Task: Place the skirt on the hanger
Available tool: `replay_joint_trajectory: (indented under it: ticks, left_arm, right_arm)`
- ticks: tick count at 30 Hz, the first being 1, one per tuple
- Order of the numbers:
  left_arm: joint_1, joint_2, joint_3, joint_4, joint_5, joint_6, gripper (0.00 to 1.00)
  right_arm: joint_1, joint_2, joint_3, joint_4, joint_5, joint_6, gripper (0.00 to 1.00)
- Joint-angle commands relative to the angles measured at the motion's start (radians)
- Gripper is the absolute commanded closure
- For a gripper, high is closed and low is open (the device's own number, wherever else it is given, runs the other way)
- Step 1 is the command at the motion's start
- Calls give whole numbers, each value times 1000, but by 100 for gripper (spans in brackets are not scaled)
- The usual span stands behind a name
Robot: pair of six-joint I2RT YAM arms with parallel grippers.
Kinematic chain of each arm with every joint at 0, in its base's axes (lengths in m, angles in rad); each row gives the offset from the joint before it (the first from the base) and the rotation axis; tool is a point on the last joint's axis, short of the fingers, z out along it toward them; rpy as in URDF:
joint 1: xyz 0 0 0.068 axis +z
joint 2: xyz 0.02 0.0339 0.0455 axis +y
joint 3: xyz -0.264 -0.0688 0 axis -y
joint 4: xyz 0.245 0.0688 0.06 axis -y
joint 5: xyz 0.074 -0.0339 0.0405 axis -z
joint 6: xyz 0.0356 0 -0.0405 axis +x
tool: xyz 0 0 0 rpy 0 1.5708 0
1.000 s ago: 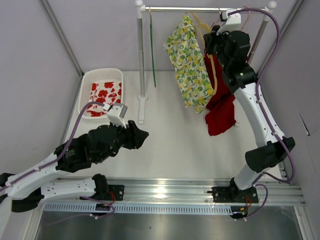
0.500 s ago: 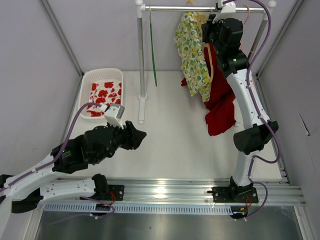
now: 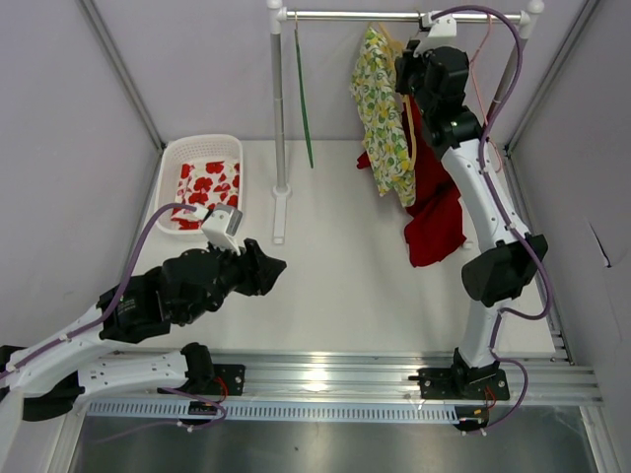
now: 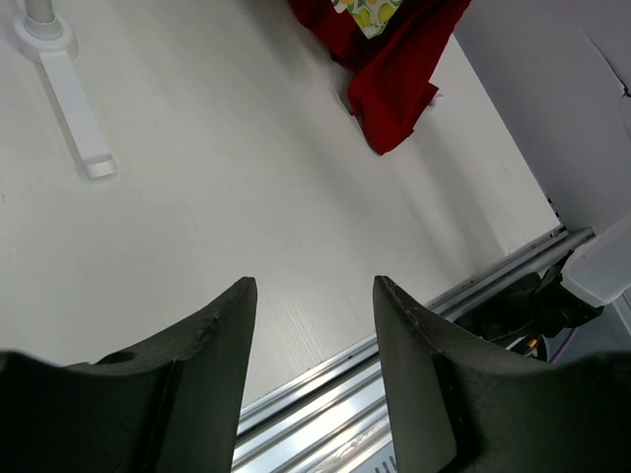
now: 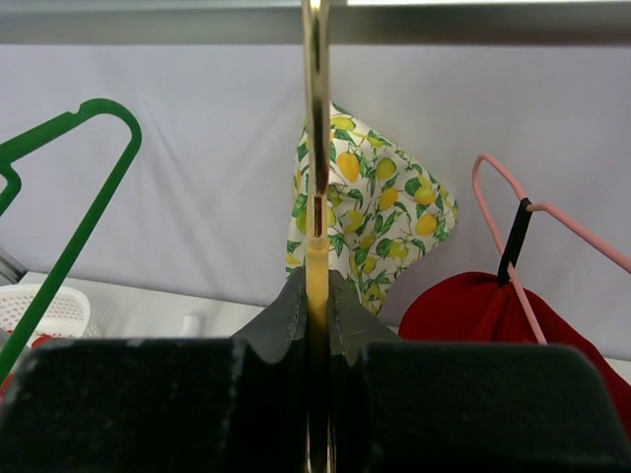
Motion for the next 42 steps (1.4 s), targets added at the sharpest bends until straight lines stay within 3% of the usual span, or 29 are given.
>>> replay_joint_trajectory:
  ticks: [1, 3, 5, 6, 8, 14, 20, 25, 30, 31, 37, 42]
  left_arm:
    - [5, 1, 30, 1, -21, 12, 43]
    - [5, 0, 32, 2, -21, 13, 41]
    - [4, -2, 33, 13, -24, 19, 40]
    - [5, 0, 38, 13, -28, 23, 40]
    - [5, 12, 56, 11, -40, 29, 39]
    - [42, 56, 122, -2, -77, 52, 36]
    - [146, 87, 182, 5, -59, 76, 34]
    - [254, 133, 242, -13, -53, 89, 32]
    - [548, 217, 251, -13, 43, 85, 31]
    - [644, 261, 247, -2, 58, 87, 29]
    - [936, 520, 208, 146, 171, 84, 22]
    - [1033, 812, 340, 173, 180, 119, 18]
  right_arm:
    - [-4, -75, -50, 72, 28, 25, 96]
    - [-4, -84, -56, 70, 25, 29, 82]
    - [-5, -101, -58, 65, 23, 34, 74]
    - [-4, -106, -59, 61, 36, 39, 61]
    - [-7, -130, -59, 41, 48, 45, 45]
    - [-7, -239, -99, -20, 95, 102, 26]
    - [-11, -403, -266, -88, 158, 198, 20]
    - [-51, -679, -529, -80, 160, 318, 16]
    - [-65, -854, -694, -195, 79, 387, 15]
    - [-66, -917, -722, -218, 65, 398, 15]
    - [-65, -1159, -975, -277, -142, 499, 16]
    - [-65, -1282, -1073, -367, -234, 501, 16]
